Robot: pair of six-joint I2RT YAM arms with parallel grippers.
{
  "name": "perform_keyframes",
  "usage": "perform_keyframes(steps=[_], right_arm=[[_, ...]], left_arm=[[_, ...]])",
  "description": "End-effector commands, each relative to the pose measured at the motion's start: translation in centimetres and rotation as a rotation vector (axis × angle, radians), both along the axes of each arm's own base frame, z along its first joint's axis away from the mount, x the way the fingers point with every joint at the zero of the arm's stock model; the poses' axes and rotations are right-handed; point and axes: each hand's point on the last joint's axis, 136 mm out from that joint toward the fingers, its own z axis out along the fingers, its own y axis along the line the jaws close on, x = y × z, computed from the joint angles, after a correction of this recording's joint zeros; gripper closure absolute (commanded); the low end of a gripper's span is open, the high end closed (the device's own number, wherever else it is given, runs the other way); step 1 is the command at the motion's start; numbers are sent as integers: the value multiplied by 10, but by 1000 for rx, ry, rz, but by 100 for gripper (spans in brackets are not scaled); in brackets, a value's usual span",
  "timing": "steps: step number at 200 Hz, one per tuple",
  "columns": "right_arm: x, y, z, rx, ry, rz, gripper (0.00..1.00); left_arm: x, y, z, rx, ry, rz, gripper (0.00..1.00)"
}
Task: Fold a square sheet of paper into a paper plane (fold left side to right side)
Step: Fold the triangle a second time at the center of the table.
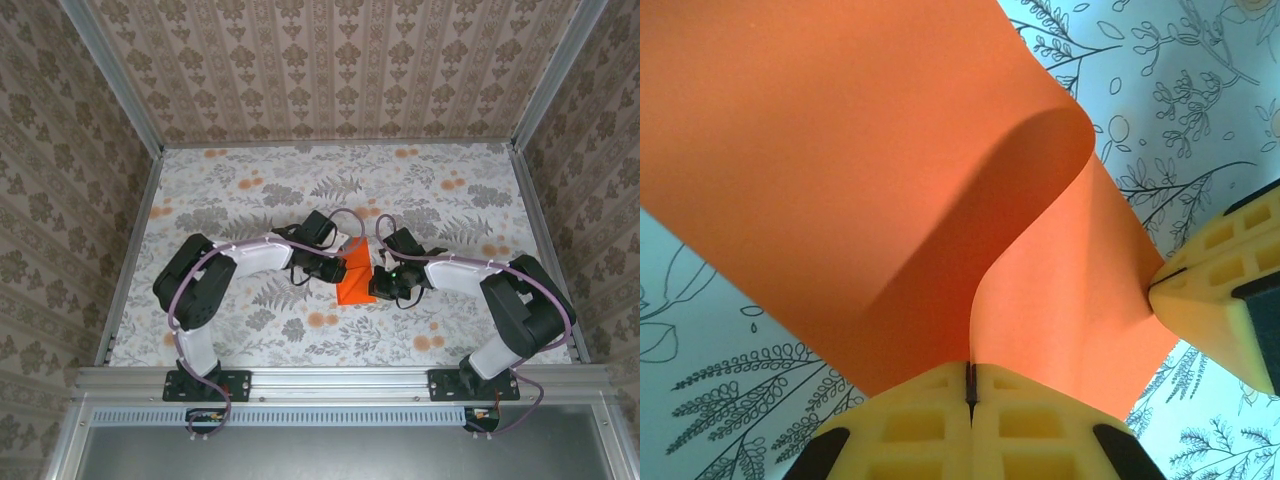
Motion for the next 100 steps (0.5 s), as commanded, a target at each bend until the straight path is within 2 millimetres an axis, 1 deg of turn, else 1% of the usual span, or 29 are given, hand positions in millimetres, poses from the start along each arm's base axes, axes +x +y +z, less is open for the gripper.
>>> perform_keyframes(steps=[1, 100], right_arm=[[-19, -18, -20, -107, 82, 4, 99], [-19, -17, -21, -109, 90, 10, 99]], left_arm=[[7, 3, -2, 19, -4, -9, 97], [11, 3, -7, 19, 12, -5, 96]])
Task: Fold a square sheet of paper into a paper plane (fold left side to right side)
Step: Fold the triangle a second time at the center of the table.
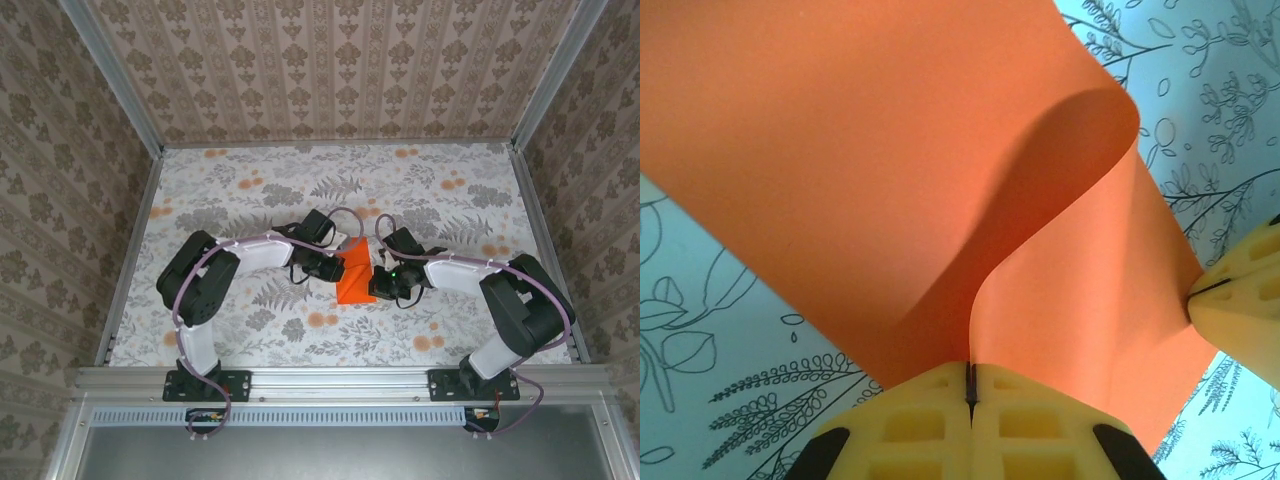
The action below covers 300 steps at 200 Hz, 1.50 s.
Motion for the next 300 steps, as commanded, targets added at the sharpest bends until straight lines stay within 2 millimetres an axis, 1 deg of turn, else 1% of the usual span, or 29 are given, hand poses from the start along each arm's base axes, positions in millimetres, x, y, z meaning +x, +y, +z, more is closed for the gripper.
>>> perform_keyframes(steps=[1, 24, 104, 129, 181, 244, 300], right_arm=[[-19, -17, -21, -106, 84, 7, 99], [-19, -17, -21, -107, 86, 8, 99], [-19, -17, -21, -109, 89, 15, 99], [-18, -17, -21, -111, 88, 14, 99], [-18, -17, -21, -117, 90, 18, 98], [-18, -18, -22, -124, 95, 18, 98], [-18, -18, -22, -123, 98, 20, 98]], left_arm=[[5, -1, 1, 2, -4, -20, 96], [5, -1, 1, 3, -3, -20, 96], [1, 1, -8, 26, 29, -27, 96], [2, 2, -6, 26, 20, -24, 96], [-4, 4, -6, 34, 20, -31, 96], [-6, 8, -3, 38, 7, -27, 95], [-8, 5, 2, 30, -8, -34, 95]])
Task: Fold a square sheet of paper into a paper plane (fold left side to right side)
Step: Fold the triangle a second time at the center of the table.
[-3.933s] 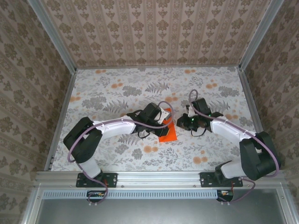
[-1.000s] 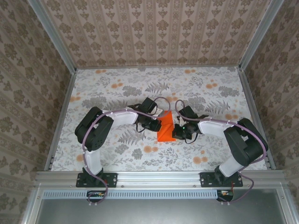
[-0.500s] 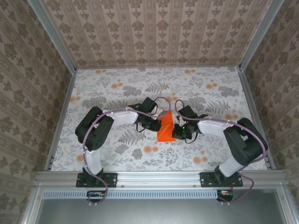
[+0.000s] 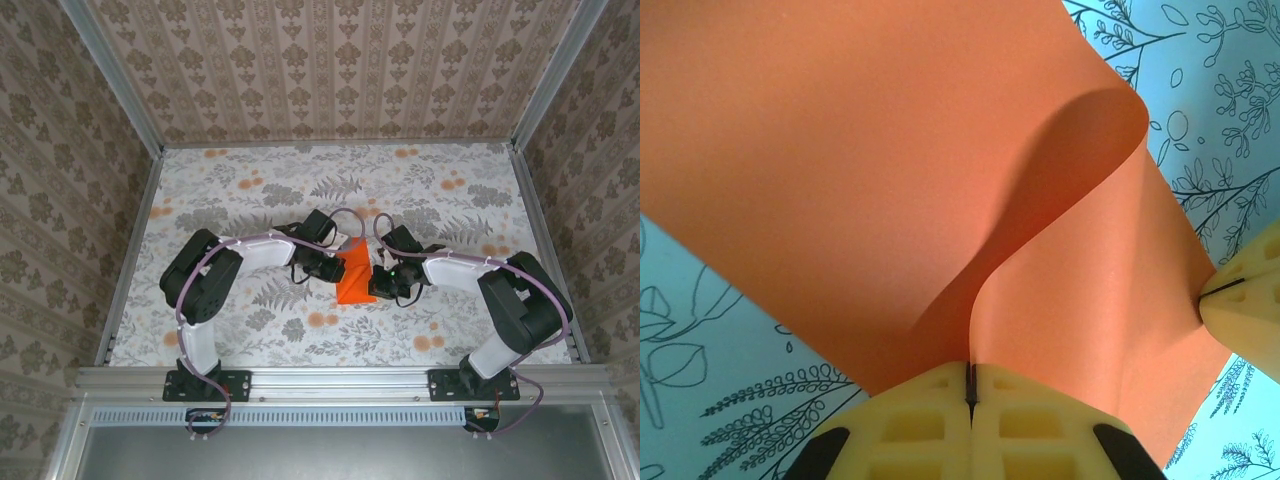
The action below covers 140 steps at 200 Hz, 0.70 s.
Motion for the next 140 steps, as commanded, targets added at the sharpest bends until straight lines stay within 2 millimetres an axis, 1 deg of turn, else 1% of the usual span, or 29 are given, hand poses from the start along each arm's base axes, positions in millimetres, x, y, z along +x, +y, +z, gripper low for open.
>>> perform_keyframes(steps=[1, 32, 53, 97, 140], right_arm=[[-18, -18, -22, -108, 82, 1, 98], [-18, -18, -22, -109, 84, 1, 98], [-18, -18, -23, -108, 86, 1, 98], [-19, -18, -23, -108, 89, 1, 97], [-19, -17, -22, -107, 89, 3, 98]], left_arm=[[-8, 6, 5, 17, -13, -21, 95], [-9, 5, 7, 14, -16, -25, 95], [-8, 3, 13, -5, -31, -27, 94], [-8, 0, 20, -28, -46, -31, 94], [-8, 2, 13, -4, -34, -29, 93]])
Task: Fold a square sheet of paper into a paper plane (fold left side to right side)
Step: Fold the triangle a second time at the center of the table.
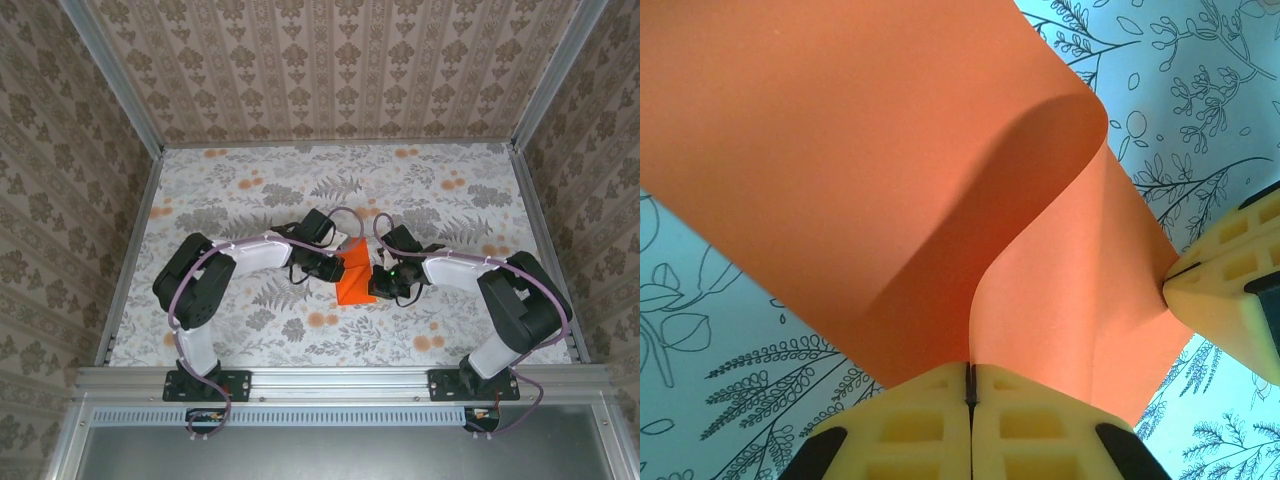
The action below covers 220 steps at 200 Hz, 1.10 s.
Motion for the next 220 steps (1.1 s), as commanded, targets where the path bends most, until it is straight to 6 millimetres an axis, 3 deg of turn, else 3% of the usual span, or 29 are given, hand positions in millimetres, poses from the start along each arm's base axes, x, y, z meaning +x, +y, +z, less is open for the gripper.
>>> perform_keyframes(steps=[1, 123, 220], right_arm=[[-19, -17, -21, -105, 84, 3, 98], [-18, -17, -22, -109, 89, 9, 98], [-20, -18, -23, -112, 92, 10, 98]], left_arm=[[-4, 1, -1, 14, -11, -23, 93], [-2, 1, -12, 43, 13, -28, 93], [2, -3, -2, 10, -31, -29, 91]])
